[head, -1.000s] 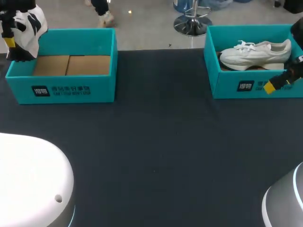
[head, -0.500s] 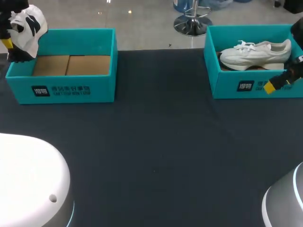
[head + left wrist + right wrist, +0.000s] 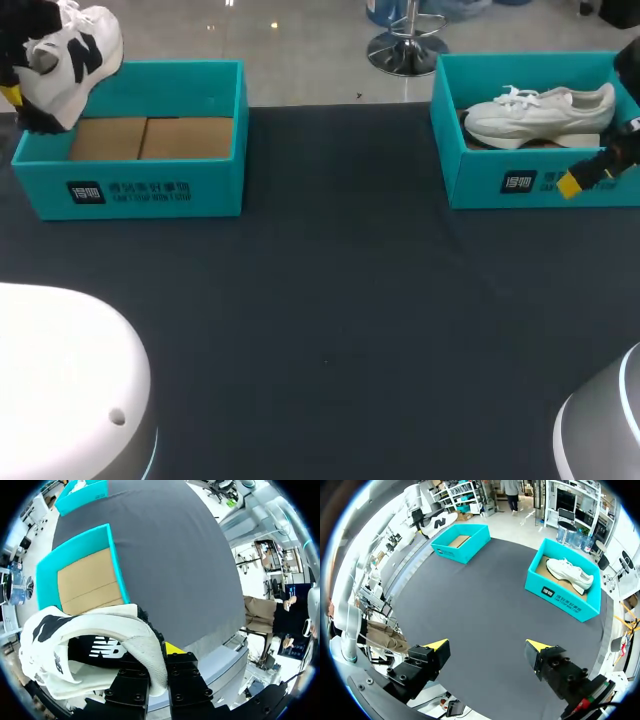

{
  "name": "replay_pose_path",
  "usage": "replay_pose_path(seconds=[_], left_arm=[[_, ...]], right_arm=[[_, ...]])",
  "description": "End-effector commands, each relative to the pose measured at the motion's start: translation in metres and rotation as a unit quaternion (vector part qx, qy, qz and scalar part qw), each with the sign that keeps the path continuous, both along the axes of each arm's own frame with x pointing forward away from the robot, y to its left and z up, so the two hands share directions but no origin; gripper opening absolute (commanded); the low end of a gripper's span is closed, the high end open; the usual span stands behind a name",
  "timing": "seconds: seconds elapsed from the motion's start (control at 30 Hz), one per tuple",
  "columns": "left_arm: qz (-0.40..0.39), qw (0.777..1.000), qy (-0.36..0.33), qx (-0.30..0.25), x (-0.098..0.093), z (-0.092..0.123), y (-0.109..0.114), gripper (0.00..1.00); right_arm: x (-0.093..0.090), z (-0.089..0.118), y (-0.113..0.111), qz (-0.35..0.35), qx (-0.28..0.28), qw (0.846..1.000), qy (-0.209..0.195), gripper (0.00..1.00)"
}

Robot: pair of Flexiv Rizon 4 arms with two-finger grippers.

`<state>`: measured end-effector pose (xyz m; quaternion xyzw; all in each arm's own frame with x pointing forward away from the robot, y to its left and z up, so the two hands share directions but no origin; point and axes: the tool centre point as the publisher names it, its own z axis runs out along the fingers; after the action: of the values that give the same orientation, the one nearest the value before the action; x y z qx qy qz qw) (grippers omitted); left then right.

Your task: Take the shoe out of the shoebox, open the shoe tongue, remove and reinsert the insole, then place the shoe into the shoebox

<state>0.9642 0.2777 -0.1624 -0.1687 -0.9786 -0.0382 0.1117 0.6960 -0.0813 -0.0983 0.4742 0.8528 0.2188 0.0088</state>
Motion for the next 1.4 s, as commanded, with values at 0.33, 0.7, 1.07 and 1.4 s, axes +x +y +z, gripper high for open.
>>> replay_pose_path(seconds=[0.33,0.7,1.07,1.4], left_arm=[[-0.688,0.722,-0.01,-0.067,0.002,-0.013,0.032,0.0],[-0.749,0.662,0.02,-0.01,0.01,-0.026,0.024,0.0],[-0.749,0.662,0.02,-0.01,0.01,-0.026,0.024,0.0],[-0.768,0.64,0.018,-0.002,0.034,-0.025,0.025,0.0]], right_arm=[[0.003,0.0,0.001,0.0,-0.001,1.0,0.003,1.0],[0.003,0.0,0.001,0.0,-0.001,1.0,0.003,1.0],[0.003,0.0,0.001,0.0,-0.001,1.0,0.003,1.0],[0.003,0.0,0.001,0.0,-0.001,1.0,0.003,1.0]])
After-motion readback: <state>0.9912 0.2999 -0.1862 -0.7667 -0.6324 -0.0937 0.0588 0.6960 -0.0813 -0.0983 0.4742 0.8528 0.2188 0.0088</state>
